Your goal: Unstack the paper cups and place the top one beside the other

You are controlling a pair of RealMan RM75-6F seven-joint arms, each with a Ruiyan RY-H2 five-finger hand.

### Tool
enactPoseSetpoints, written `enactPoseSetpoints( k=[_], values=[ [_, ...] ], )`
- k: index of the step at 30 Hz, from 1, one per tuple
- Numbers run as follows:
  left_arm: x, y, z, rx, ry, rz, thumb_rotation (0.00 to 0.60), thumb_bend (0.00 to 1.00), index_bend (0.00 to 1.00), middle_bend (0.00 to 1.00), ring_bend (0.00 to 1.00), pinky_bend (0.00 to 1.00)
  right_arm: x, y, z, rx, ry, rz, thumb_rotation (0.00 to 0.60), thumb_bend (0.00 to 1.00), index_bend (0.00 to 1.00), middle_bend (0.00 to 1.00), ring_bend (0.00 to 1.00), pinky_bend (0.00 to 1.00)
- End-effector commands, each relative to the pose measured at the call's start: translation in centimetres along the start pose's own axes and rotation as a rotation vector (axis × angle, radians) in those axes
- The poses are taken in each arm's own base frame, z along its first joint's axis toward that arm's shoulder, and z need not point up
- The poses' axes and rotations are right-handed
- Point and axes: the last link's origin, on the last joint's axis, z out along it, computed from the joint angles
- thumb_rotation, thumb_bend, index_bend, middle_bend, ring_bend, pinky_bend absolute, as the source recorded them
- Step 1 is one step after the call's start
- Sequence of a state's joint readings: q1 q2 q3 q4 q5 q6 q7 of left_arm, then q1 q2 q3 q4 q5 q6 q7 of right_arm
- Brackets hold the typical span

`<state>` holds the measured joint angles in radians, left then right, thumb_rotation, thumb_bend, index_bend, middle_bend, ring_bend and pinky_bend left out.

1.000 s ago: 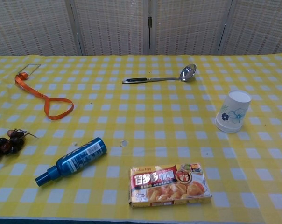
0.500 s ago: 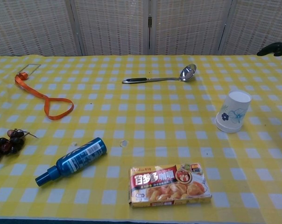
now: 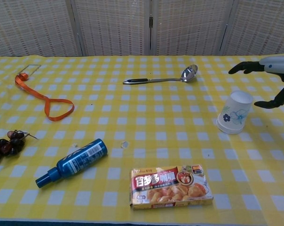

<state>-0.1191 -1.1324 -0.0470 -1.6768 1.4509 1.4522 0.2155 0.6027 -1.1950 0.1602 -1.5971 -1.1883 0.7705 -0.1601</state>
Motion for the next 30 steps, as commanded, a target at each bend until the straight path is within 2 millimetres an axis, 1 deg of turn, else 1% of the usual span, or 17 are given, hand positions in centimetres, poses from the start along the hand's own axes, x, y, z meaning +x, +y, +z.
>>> enactPoseSetpoints(
  k=[1, 7, 30],
  values=[
    [0.0, 0.1, 0.0, 0.000, -0.001, 0.002, 0.600, 0.26, 0.01, 0.02, 0.00, 0.00, -0.2, -0.1, 0.5, -0.005, -0.021, 0.008, 0.600, 0.41, 0.13, 0.02, 0.07, 0.03],
    [-0.1, 0.0, 0.0, 0.004, -0.004, 0.002, 0.600, 0.26, 0.01, 0.02, 0.00, 0.00, -0.5, -0.6, 0.9, 0.005, -0.051, 0.028, 0.600, 0.41, 0.20, 0.03, 0.08, 0.04],
    [-0.2, -0.4, 0.0, 0.021, -0.021, -0.003, 0.600, 0.26, 0.01, 0.00, 0.00, 0.00, -0.1, -0.5, 1.8, -0.024, -0.056, 0.046, 0.600, 0.41, 0.31, 0.07, 0.10, 0.04]
  ],
)
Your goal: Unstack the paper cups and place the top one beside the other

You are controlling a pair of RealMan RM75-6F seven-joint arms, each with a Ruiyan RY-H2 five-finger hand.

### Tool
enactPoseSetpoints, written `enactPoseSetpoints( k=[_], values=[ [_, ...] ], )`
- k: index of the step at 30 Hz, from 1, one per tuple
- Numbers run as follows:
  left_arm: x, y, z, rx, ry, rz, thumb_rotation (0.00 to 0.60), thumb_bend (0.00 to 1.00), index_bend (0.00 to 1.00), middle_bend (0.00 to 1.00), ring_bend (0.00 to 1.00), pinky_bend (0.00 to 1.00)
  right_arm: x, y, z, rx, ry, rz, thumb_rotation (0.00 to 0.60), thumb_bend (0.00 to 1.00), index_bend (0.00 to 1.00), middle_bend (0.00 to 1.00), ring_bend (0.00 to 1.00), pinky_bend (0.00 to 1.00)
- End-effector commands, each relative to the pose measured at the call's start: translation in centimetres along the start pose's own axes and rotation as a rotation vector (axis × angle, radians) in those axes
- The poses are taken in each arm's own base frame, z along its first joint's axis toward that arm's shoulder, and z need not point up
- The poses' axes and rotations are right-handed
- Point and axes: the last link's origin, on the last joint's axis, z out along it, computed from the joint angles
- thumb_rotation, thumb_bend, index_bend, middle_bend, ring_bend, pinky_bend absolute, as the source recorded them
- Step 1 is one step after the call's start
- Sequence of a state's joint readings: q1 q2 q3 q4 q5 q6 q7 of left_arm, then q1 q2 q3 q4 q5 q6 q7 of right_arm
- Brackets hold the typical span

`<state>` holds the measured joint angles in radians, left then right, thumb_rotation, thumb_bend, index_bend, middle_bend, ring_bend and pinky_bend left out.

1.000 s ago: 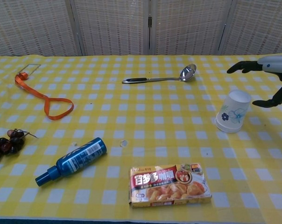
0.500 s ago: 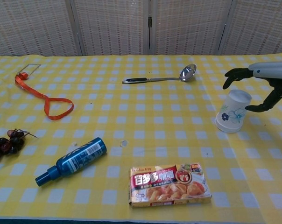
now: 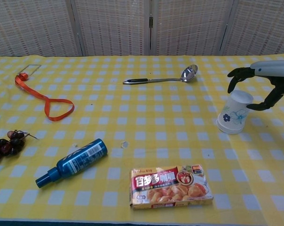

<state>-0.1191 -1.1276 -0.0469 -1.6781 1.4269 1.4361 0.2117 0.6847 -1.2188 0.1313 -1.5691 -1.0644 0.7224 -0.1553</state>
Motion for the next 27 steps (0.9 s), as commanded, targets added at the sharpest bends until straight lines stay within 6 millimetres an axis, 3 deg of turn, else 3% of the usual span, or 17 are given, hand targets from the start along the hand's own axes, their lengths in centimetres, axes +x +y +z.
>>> enactPoseSetpoints(
  k=[1, 13, 27],
  values=[
    [0.0, 0.0, 0.0, 0.001, -0.002, 0.000, 0.600, 0.26, 0.01, 0.00, 0.00, 0.00, 0.0, 0.0, 0.1, -0.002, 0.001, 0.000, 0.600, 0.41, 0.32, 0.07, 0.10, 0.04],
    [0.0, 0.0, 0.1, 0.003, -0.007, 0.000, 0.600, 0.26, 0.00, 0.00, 0.00, 0.00, 1.3, -0.2, -0.8, 0.008, 0.039, 0.020, 0.600, 0.41, 0.37, 0.10, 0.12, 0.04],
    [0.3, 0.2, 0.0, -0.001, -0.015, -0.005, 0.600, 0.26, 0.00, 0.00, 0.00, 0.00, 6.5, -1.9, -5.5, 0.102, 0.165, 0.071, 0.600, 0.41, 0.38, 0.12, 0.13, 0.04]
  ],
)
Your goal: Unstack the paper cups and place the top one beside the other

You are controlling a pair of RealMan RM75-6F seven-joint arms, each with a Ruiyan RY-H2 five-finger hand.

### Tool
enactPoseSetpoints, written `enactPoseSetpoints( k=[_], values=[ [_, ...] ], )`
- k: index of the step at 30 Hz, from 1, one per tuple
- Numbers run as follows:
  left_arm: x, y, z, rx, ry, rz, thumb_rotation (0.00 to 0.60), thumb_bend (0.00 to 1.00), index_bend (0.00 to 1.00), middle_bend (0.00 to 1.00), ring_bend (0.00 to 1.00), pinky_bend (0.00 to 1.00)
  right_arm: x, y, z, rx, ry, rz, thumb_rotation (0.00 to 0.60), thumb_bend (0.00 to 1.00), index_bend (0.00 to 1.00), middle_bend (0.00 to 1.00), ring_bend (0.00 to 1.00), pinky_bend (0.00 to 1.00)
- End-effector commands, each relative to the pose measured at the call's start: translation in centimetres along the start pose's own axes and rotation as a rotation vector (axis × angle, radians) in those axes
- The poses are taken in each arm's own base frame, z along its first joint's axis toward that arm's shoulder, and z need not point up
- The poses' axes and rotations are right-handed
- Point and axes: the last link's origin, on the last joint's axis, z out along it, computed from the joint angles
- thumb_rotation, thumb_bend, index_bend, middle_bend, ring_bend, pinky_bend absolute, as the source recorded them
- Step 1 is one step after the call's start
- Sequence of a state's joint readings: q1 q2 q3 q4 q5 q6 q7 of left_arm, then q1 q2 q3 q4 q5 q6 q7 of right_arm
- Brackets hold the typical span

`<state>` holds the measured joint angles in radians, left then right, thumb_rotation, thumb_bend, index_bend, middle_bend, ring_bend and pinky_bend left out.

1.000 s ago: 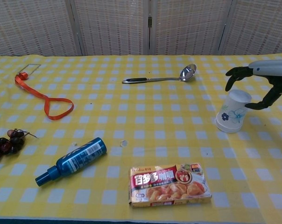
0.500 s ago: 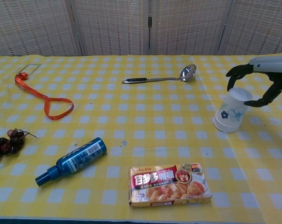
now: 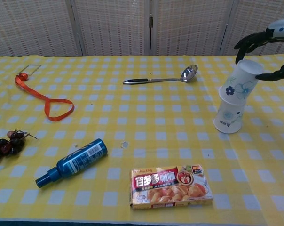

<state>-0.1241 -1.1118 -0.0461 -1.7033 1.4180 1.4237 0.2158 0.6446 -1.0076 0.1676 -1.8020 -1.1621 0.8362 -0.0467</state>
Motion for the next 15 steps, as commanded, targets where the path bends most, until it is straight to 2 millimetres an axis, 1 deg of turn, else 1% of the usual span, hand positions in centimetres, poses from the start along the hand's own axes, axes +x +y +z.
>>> enactPoseSetpoints(
  k=[1, 4, 7, 15],
  values=[
    [0.0, 0.0, 0.0, 0.000, -0.002, 0.001, 0.600, 0.26, 0.00, 0.00, 0.00, 0.00, 1.4, -0.9, -1.1, 0.040, 0.039, 0.017, 0.600, 0.41, 0.38, 0.12, 0.13, 0.04],
    [0.0, 0.1, 0.0, -0.001, -0.001, -0.001, 0.600, 0.26, 0.00, 0.00, 0.00, 0.00, 1.7, -1.7, -1.2, 0.073, 0.039, 0.031, 0.600, 0.41, 0.38, 0.12, 0.13, 0.04],
    [0.0, 0.1, 0.0, -0.004, -0.003, -0.002, 0.600, 0.26, 0.00, 0.00, 0.00, 0.00, 1.1, -2.2, -0.5, 0.098, 0.019, 0.033, 0.600, 0.41, 0.38, 0.12, 0.14, 0.04],
    [-0.1, 0.0, -0.2, 0.001, -0.010, -0.004, 0.600, 0.26, 0.00, 0.00, 0.00, 0.00, -2.9, -2.9, 2.7, 0.114, -0.099, 0.008, 0.600, 0.41, 0.38, 0.12, 0.14, 0.04]
  ],
)
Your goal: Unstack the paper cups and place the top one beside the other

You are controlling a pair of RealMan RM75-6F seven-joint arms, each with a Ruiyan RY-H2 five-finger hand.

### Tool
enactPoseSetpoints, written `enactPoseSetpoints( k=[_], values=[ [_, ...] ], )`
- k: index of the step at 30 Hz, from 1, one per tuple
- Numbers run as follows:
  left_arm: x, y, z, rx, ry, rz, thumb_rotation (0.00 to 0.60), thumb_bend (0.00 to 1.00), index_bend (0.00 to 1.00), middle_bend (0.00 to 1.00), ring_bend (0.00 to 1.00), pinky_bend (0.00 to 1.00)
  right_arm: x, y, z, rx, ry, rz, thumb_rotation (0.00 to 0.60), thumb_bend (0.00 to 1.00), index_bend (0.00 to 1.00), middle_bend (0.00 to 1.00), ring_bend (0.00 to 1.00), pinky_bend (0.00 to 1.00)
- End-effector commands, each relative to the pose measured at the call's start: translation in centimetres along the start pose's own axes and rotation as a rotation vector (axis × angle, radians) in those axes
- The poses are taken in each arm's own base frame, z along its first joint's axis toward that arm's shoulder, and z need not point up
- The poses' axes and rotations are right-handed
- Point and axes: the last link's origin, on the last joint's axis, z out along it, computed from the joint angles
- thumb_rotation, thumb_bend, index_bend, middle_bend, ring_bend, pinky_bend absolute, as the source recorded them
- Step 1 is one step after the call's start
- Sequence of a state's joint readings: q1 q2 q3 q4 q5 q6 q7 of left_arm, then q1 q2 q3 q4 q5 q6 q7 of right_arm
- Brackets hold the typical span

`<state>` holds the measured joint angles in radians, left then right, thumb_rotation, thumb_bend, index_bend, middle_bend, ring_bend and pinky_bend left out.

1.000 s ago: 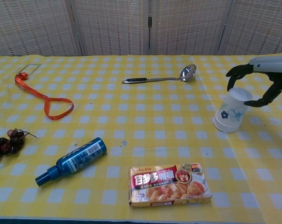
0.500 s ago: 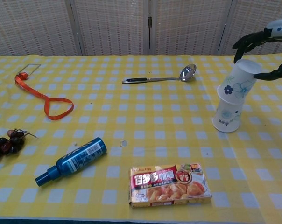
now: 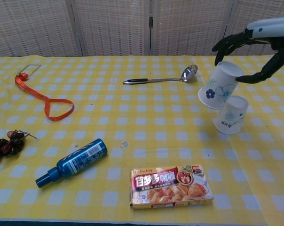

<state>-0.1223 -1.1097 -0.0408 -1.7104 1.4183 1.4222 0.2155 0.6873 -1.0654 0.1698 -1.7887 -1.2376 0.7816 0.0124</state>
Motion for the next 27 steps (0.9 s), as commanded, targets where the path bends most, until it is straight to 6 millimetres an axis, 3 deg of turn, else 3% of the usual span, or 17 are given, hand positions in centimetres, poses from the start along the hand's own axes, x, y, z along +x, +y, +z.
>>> enactPoseSetpoints(
  k=[1, 12, 27],
  values=[
    [0.0, 0.0, 0.0, 0.002, -0.003, 0.000, 0.600, 0.26, 0.00, 0.00, 0.00, 0.00, -1.8, 0.0, 1.7, -0.003, -0.053, -0.013, 0.600, 0.41, 0.38, 0.12, 0.14, 0.04],
    [-0.3, -0.1, 0.0, 0.005, -0.012, -0.002, 0.600, 0.26, 0.00, 0.00, 0.00, 0.00, -4.6, 0.6, 4.2, -0.023, -0.100, -0.028, 0.600, 0.41, 0.38, 0.12, 0.14, 0.04],
    [-0.4, -0.3, 0.0, 0.008, -0.017, -0.007, 0.600, 0.26, 0.00, 0.00, 0.00, 0.00, -5.2, 1.2, 5.1, -0.044, -0.098, -0.037, 0.600, 0.41, 0.38, 0.11, 0.13, 0.04]
  ],
)
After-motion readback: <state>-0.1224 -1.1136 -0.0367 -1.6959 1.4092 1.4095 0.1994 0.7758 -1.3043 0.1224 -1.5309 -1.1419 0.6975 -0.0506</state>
